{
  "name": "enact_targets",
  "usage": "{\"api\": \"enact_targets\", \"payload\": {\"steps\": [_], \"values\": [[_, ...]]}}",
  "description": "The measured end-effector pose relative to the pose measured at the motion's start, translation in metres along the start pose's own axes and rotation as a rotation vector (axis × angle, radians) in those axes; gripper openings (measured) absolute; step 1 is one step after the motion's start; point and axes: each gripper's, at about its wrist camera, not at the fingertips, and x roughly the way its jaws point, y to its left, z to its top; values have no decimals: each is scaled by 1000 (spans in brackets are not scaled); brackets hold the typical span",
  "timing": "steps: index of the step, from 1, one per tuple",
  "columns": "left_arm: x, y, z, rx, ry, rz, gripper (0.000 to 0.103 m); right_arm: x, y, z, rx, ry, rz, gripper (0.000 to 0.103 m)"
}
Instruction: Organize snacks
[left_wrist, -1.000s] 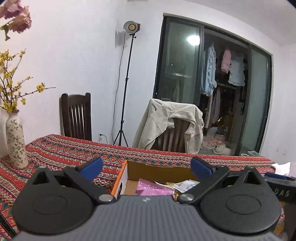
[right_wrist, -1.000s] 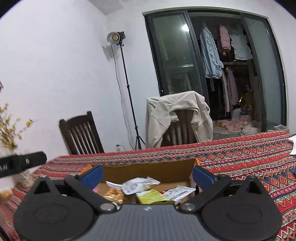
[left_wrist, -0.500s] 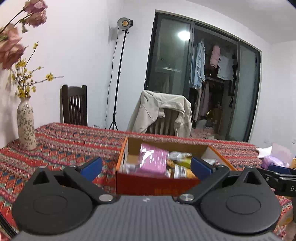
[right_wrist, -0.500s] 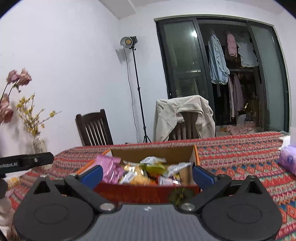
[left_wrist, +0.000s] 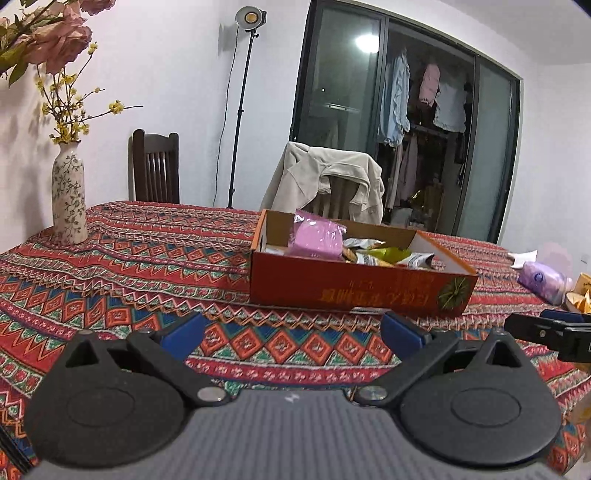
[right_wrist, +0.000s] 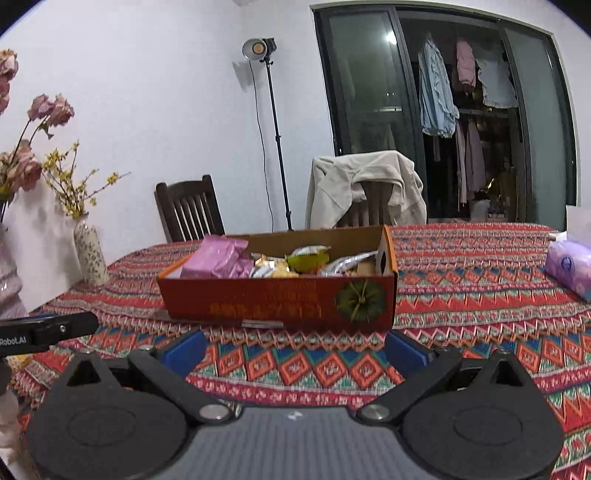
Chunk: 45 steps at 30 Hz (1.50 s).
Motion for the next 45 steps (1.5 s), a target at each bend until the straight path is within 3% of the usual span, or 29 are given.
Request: {"api": "enact_targets", "payload": {"steps": [45], "values": [[-4,-1,-9,21,10,-9,103,-2,4,-10,-4,26,-13,103]]}}
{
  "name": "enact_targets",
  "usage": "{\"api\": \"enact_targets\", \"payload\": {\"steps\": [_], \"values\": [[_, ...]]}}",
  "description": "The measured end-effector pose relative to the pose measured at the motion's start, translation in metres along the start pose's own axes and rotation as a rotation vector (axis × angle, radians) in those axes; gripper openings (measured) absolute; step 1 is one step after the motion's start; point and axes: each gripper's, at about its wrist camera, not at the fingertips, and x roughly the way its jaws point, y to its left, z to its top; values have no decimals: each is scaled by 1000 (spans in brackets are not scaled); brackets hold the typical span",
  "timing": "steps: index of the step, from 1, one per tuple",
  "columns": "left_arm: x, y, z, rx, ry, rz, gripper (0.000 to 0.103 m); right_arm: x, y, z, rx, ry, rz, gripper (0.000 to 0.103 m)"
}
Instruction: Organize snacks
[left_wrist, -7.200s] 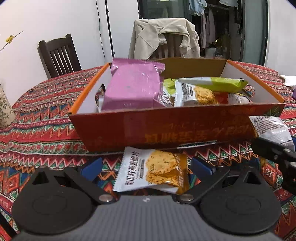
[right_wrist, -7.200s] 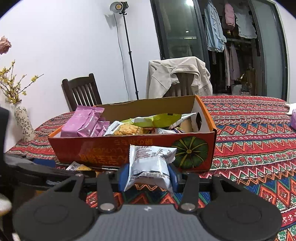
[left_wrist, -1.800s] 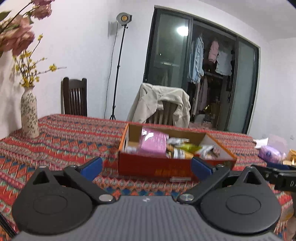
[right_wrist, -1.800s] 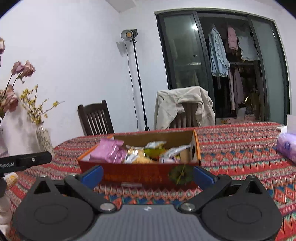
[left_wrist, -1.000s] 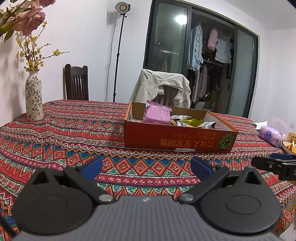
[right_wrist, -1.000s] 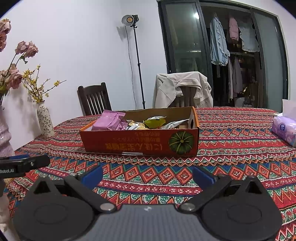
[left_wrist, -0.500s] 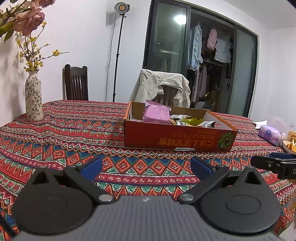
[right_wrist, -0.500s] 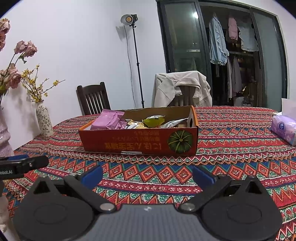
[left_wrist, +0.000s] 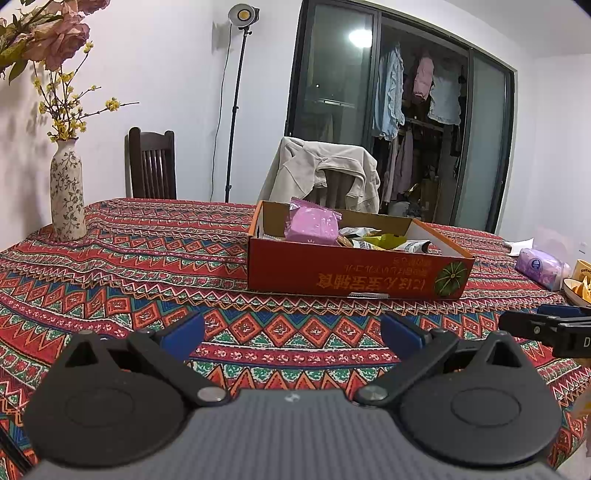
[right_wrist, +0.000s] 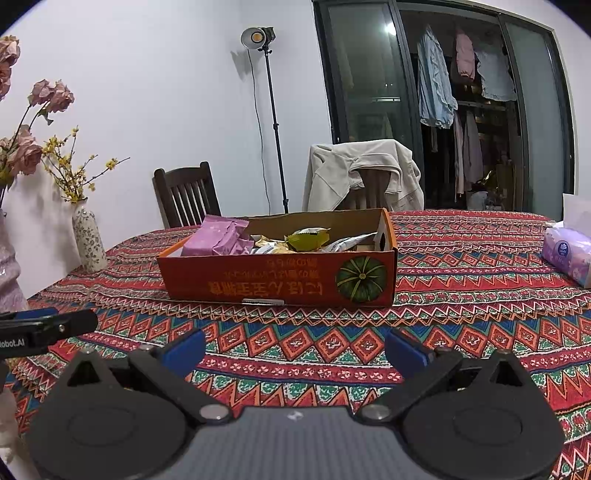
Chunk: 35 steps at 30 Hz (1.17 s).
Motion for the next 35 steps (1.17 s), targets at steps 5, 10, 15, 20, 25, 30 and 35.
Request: {"api": "enact_targets", "payload": {"steps": [5,10,15,20,25,30,35], "values": [[0,0,0,0,1,0,103,0,0,0,0,1,0,103],[1,-1,-2,7,3,3,103,0,0,0,0,0,1,103],[0,-1,-3,8,2,2,103,0,0,1,0,0,0,103],[0,-1,-3,9,3,0,103,0,0,0,-1,1,0,103],[-1,-2,-3,20,1,-5,103,0,0,1,-1,1,0,103],[-1,-3,-4,25,1,-17,103,1,1,-1,-7,4,1,103],[-3,-3,-4,31,-11,-24,103,2,2,-6,-8,7,1,103]]}}
